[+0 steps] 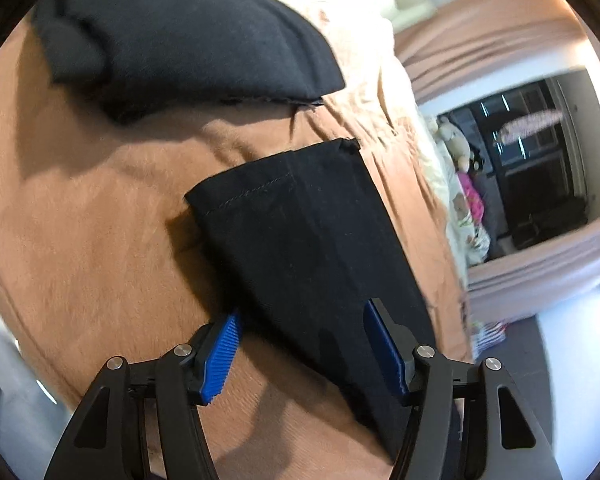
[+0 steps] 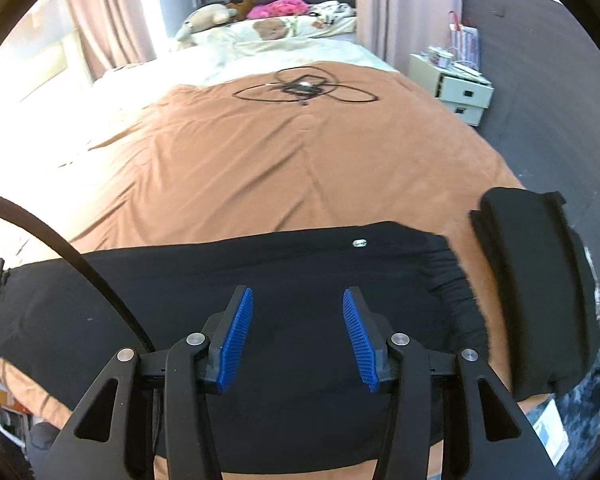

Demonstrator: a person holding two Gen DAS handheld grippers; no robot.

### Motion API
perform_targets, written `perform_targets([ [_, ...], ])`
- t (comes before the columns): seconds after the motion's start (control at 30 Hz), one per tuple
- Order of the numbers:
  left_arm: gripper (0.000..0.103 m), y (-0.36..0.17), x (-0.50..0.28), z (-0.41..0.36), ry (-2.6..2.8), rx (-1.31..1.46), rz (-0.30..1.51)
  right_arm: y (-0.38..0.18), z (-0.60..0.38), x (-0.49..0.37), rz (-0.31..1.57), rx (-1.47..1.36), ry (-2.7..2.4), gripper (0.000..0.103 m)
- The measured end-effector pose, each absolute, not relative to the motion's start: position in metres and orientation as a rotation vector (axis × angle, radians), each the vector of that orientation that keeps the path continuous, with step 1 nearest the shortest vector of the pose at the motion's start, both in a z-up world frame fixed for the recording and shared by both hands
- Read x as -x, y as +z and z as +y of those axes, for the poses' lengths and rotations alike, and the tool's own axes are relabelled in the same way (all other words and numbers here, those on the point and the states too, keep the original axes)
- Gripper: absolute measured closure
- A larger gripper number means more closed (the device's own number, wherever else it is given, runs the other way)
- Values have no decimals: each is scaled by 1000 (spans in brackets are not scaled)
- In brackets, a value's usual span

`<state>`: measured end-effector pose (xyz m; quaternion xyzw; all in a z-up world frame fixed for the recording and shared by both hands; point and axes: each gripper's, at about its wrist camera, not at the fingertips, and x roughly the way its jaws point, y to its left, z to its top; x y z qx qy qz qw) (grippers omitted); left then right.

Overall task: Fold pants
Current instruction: 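Close the left tool on the cuff end of the black pants strip, then lift the held cuff end up off the bed with the left tool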

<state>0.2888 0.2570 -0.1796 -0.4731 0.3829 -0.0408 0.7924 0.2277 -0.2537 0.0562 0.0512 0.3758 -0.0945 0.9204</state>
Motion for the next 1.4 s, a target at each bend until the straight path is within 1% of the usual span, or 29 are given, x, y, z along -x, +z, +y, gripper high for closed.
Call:
perform_targets([
  [0.23, 39, -180, -271, 251, -139, 1149, 826, 44, -229, -227, 781, -102, -94, 57],
  [0.37, 39, -175, -272, 239, -170, 1155, 818, 31, -219, -227, 795, -117, -43, 57],
  [0.5, 39, -186, -281, 226, -181, 1179, 851, 18, -212, -227, 823, -107, 3, 57],
  [0.7, 38, -184, -300, 222, -156, 1152, 848, 4, -203, -225, 847, -126, 24, 57],
  [1.0, 40, -180, -314, 250, -18, 1046, 800, -22, -189, -231, 877, -176, 78, 57],
  [1.07, 48, -183, -314, 257, -14, 1055, 786, -27, -184, -234, 881, -183, 90, 57],
  [1.1, 59, -184, -315, 260, 1, 1044, 787, -30, -181, -236, 891, -189, 103, 57],
  [1.13, 77, -185, -317, 262, 13, 1035, 793, -33, -176, -238, 896, -194, 114, 57],
  [1.2, 96, -189, -319, 264, -2, 1048, 797, -40, -166, -242, 901, -191, 136, 57],
  [1.27, 98, -184, -317, 265, -10, 1040, 771, -44, -152, -243, 900, -179, 162, 57],
  [1.4, 99, -157, -320, 262, -36, 985, 720, -49, -127, -243, 883, -150, 228, 57],
])
